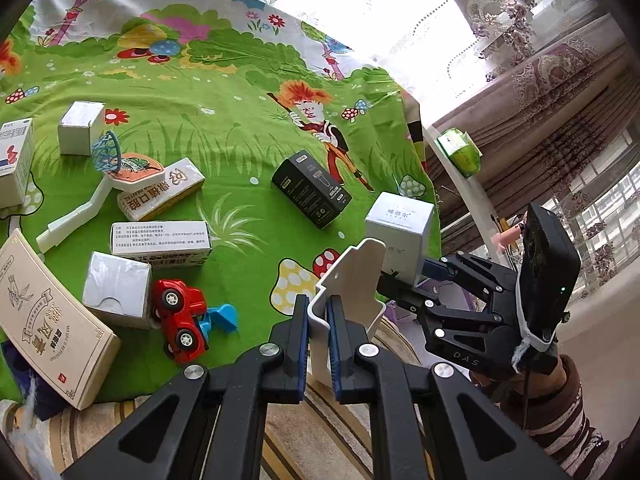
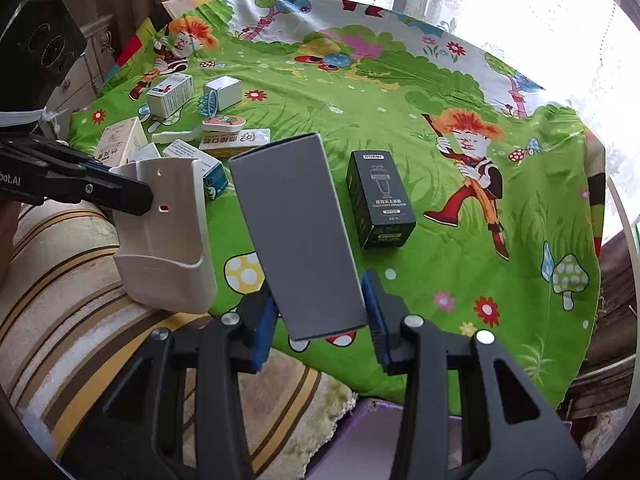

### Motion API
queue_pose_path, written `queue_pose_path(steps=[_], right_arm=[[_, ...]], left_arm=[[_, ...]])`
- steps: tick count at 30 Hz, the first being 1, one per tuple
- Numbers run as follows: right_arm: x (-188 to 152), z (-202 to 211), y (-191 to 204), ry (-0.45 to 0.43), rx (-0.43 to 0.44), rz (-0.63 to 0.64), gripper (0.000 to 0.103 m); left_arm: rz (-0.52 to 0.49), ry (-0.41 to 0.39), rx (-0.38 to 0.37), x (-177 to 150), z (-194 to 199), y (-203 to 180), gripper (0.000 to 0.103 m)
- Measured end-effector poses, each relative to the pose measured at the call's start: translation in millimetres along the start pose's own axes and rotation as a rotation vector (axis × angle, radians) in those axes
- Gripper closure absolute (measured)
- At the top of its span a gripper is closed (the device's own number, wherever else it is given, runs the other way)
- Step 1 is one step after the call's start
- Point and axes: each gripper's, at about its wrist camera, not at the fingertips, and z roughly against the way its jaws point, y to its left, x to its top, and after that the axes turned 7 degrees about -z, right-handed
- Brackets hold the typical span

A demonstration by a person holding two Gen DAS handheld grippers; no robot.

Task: Organize rigid objects
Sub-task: 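Carry the holder and gray box into the purple-rimmed box while both tools open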

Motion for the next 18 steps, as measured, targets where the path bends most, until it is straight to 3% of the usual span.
queue_pose_path(steps=[6,18], right_arm=[[-31.9,37.6,-13.0,-0.019,-0.003,-0.21,0.059],[-120.9,100.2,-40.9,-0.085,-0.144,-0.541,0.059]], left_arm=[[0.003,-0.023,-0.056,-11.3,6.4,-25.5,0.094],[-0.034,0.018,-0.149,-42.3,-6.5,-85.4,0.094]])
